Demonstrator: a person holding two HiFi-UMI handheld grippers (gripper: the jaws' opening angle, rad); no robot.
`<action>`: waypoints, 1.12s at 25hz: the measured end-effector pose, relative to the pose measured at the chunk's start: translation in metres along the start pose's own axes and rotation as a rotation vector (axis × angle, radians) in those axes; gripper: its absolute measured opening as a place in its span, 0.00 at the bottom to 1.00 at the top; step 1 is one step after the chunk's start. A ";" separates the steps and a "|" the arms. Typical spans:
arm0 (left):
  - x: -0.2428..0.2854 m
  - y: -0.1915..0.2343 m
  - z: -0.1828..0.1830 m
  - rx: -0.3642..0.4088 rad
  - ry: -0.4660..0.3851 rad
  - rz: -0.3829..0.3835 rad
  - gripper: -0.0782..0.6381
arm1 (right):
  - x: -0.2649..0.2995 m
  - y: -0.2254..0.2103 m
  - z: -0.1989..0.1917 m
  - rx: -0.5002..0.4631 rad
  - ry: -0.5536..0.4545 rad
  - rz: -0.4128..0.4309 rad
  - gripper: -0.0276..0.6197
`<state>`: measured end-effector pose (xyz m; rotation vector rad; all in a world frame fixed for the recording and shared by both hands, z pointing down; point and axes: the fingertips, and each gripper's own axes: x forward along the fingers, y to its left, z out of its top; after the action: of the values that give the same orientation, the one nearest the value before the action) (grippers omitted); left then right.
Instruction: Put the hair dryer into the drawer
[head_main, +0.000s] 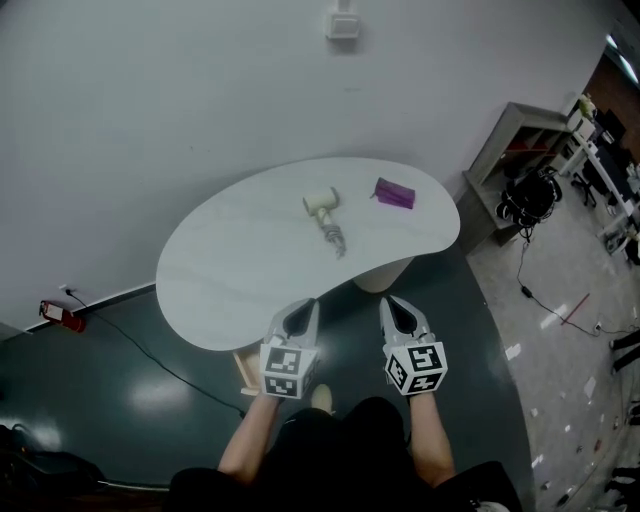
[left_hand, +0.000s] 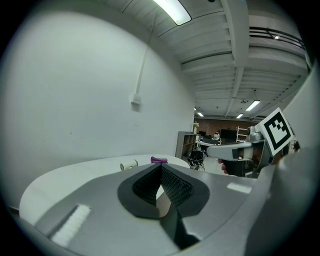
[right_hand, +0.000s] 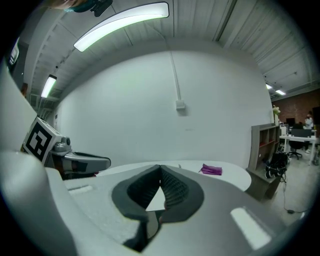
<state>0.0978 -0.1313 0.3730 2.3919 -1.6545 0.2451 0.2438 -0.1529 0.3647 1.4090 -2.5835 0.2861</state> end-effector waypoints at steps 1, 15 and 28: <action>0.001 0.002 -0.001 -0.003 0.002 0.003 0.12 | 0.003 0.001 -0.001 -0.004 0.006 0.007 0.05; 0.059 0.052 -0.002 -0.045 0.018 0.103 0.12 | 0.094 -0.020 -0.001 -0.009 0.041 0.108 0.05; 0.143 0.114 -0.019 -0.118 0.068 0.211 0.12 | 0.229 -0.047 -0.016 -0.010 0.170 0.257 0.05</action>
<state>0.0411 -0.2940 0.4384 2.1016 -1.8366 0.2526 0.1625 -0.3592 0.4418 0.9992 -2.6163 0.4101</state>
